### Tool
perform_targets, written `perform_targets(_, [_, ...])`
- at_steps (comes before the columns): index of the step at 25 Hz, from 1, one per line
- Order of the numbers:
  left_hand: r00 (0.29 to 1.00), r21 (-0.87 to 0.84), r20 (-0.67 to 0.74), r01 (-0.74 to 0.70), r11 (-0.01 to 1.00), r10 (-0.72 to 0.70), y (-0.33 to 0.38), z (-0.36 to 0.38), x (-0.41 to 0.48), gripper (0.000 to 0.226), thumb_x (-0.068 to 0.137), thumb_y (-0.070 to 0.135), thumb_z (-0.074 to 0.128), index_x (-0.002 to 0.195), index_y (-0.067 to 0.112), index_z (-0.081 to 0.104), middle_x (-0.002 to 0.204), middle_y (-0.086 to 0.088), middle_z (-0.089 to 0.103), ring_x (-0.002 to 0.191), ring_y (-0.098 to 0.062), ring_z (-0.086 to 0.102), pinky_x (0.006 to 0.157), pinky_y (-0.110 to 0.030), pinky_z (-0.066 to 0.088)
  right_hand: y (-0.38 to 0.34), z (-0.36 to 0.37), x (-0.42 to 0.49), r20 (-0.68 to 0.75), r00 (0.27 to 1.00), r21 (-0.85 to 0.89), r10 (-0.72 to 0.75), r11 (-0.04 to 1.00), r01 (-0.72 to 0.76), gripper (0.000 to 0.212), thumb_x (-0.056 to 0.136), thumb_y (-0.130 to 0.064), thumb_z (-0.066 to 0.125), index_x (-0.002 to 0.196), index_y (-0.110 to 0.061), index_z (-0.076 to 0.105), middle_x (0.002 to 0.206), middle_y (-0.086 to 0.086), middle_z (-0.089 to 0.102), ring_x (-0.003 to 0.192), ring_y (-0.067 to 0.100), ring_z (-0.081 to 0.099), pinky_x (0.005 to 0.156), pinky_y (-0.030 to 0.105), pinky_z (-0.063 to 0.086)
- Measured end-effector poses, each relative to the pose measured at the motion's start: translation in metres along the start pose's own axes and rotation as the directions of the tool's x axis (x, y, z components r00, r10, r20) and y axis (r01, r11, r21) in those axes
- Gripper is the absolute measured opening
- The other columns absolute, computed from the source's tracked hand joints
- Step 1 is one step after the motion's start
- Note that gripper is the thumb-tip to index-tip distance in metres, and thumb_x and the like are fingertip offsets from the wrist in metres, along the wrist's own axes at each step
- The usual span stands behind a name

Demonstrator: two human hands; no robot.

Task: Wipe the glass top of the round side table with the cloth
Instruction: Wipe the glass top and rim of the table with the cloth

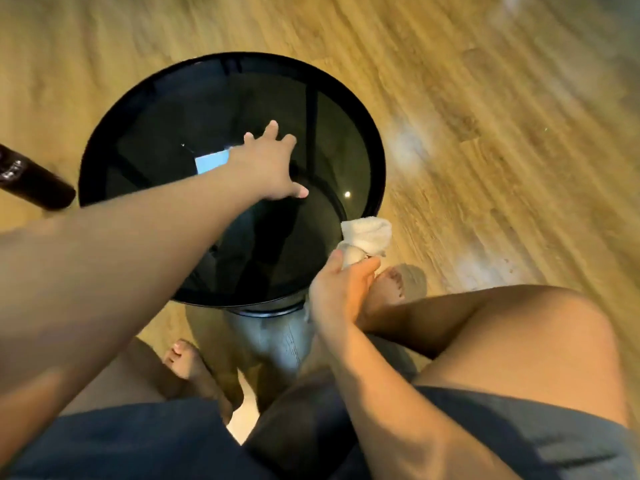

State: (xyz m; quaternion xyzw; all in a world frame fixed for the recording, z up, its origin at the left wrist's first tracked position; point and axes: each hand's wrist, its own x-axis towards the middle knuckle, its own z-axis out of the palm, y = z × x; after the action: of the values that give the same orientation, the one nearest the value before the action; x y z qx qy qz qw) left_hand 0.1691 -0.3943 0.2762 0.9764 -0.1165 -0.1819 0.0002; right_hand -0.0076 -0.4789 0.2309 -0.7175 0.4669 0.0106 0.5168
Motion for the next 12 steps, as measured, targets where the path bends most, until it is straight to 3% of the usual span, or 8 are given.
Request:
perform_targets(2, [0.998, -0.078, -0.044, 0.044, 0.996, -0.048, -0.032, 0.031, -0.05, 0.091, 0.08, 0.067, 0.063, 0.152, 0.025, 0.026, 0.166, -0.008, 0.013, 0.147, -0.042, 0.021, 0.112, -0.06, 0.03, -0.018, -0.015, 0.039, -0.003, 0.988, -0.094, -0.157, 0.983, 0.156, 0.049, 0.101, -0.027, 0.047, 0.141, -0.005, 0.027, 0.135, 0.021, 0.047, 0.119, 0.039, 0.051, 0.088, 0.037, 0.039])
perform_targets(4, [0.998, -0.191, -0.022, 0.054, 0.98, -0.059, -0.066, 0.064, -0.1, 0.091, 0.081, 0.072, 0.056, 0.153, 0.027, 0.026, 0.166, -0.008, 0.014, 0.151, -0.04, 0.01, 0.117, -0.06, 0.017, -0.049, -0.025, 0.096, 0.067, 0.965, -0.148, -0.252, 0.954, 0.259, 0.044, 0.099, -0.026, 0.049, 0.138, -0.012, 0.035, 0.126, 0.016, 0.055, 0.109, 0.034, 0.056, 0.079, 0.033, 0.04])
perform_targets(7, [0.996, -0.342, -0.083, -0.062, 0.938, 0.036, -0.093, 0.096, -0.156, 0.097, 0.072, 0.08, 0.047, 0.152, 0.026, 0.033, 0.166, -0.006, 0.016, 0.153, -0.034, 0.002, 0.121, -0.052, 0.002, -0.078, -0.023, 0.142, 0.15, 0.972, -0.064, -0.183, 0.979, 0.195, 0.036, 0.098, -0.026, 0.051, 0.133, -0.022, 0.043, 0.115, 0.005, 0.056, 0.108, 0.028, 0.058, 0.076, 0.031, 0.041])
perform_targets(10, [0.989, -0.354, -0.147, -0.061, 0.933, 0.009, -0.101, 0.113, -0.179, 0.101, 0.07, 0.079, 0.046, 0.151, 0.02, 0.038, 0.164, -0.01, 0.02, 0.153, -0.033, 0.004, 0.12, -0.046, -0.001, -0.063, -0.009, 0.127, -0.048, 0.993, 0.02, -0.111, 0.994, 0.112, 0.049, 0.101, -0.035, 0.046, 0.147, -0.028, 0.031, 0.123, 0.003, 0.051, 0.106, 0.023, 0.052, 0.083, 0.028, 0.037])
perform_targets(12, [0.992, -0.342, -0.129, -0.051, 0.938, 0.007, -0.106, 0.118, -0.183, 0.099, 0.076, 0.075, 0.053, 0.153, 0.017, 0.033, 0.166, -0.012, 0.014, 0.153, -0.034, -0.002, 0.121, -0.044, -0.003, -0.037, 0.007, 0.099, -0.187, 0.981, 0.089, -0.056, 0.993, 0.074, 0.051, 0.101, -0.038, 0.043, 0.147, -0.021, 0.028, 0.131, 0.011, 0.053, 0.112, 0.031, 0.056, 0.085, 0.032, 0.04])
